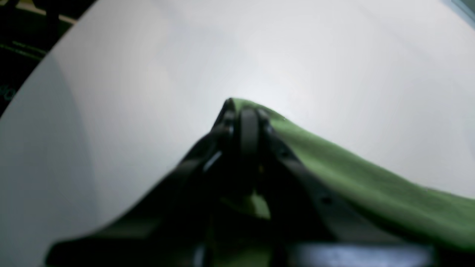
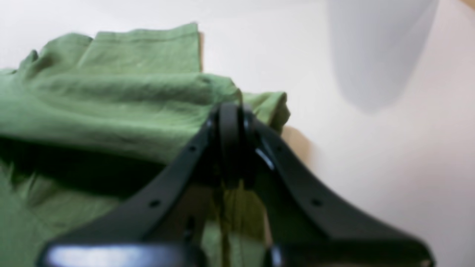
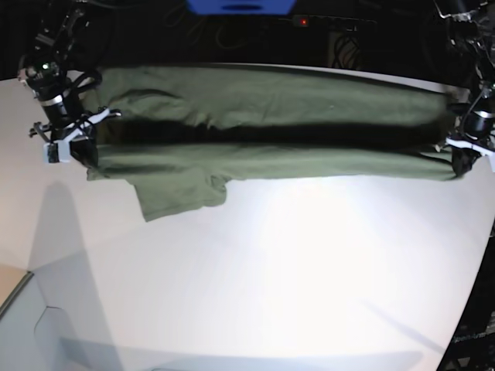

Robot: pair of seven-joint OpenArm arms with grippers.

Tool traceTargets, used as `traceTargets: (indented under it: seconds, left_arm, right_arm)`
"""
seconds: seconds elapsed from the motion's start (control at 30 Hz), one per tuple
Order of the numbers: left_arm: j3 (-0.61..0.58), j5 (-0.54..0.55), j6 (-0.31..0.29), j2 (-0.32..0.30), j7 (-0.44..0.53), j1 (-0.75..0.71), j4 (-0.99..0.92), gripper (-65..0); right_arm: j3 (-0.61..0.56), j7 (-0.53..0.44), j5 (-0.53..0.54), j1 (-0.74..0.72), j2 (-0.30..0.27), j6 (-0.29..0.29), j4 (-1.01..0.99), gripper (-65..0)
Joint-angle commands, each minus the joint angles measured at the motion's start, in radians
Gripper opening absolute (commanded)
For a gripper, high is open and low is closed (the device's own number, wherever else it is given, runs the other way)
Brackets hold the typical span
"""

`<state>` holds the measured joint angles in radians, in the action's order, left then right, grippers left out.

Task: Layout the t-shirt on the table in an organized manner, then fold the t-shirt properly
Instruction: 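Lift the hem with both grippers and fold it over toward the collar edge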

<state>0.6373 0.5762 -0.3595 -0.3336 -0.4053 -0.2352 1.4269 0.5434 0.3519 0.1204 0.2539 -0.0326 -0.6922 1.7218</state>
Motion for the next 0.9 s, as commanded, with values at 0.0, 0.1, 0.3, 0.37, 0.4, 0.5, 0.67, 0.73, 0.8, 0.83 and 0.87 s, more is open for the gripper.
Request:
traceTargets:
  seconds: [0.0, 0.1, 0.3, 0.37, 0.4, 0.5, 0.67, 0.73, 0.8, 0.83, 0.87]
  left_arm:
    - [0.008, 0.006, -0.002, -0.006, 0.030, 0.009, 0.015, -64.9]
    - [0.008, 0.006, -0.003, -0.003, 0.027, 0.006, 0.015, -64.9]
    - [0.008, 0.006, -0.003, -0.011, 0.027, -0.016, 0.015, -64.9]
    - [0.008, 0.006, -0.003, -0.011, 0.024, -0.016, 0.015, -64.9]
    - [0.008, 0.005, -0.003, -0.006, 0.024, -0.016, 0.015, -64.9]
    - [0.008, 0.005, -0.003, -0.003, 0.022, -0.016, 0.013, -64.9]
    - [0.008, 0.005, -0.003, -0.025, 0.026, -0.039, 0.013, -64.9]
    - [0.005, 0.005, -0.003, -0.040, 0.029, -0.040, 0.013, -64.9]
    - [0.002, 0.005, -0.003, -0.043, 0.027, -0.037, 0.013, -64.9]
    - [0.002, 0.005, -0.003, -0.043, 0.029, -0.036, 0.013, -64.9]
    - [0.002, 0.005, -0.003, -0.043, 0.029, -0.034, 0.013, -64.9]
  right_arm:
    - [0.007, -0.029, 0.015, 0.014, -0.002, -0.006, 0.020, -65.0]
    - [0.004, -0.030, 0.015, 0.040, 0.001, -0.006, 0.022, -65.0]
    - [0.007, -0.032, 0.019, 0.071, 0.001, -0.006, 0.022, -65.0]
    - [0.008, -0.032, 0.019, 0.084, 0.001, -0.006, 0.022, -65.0]
    - [0.007, -0.032, 0.019, 0.094, 0.001, -0.006, 0.022, -65.0]
    - [0.005, -0.032, 0.019, 0.100, 0.003, -0.006, 0.022, -65.0]
    - [0.008, -0.032, 0.019, 0.118, 0.000, -0.006, 0.022, -65.0]
    - [0.008, -0.032, 0.019, 0.120, -0.002, -0.006, 0.022, -65.0]
    - [0.008, -0.032, 0.019, 0.121, -0.002, -0.006, 0.019, -65.0]
    - [0.008, -0.032, 0.019, 0.121, 0.000, -0.006, 0.017, -65.0]
    - [0.008, -0.032, 0.019, 0.121, 0.001, -0.006, 0.017, -65.0]
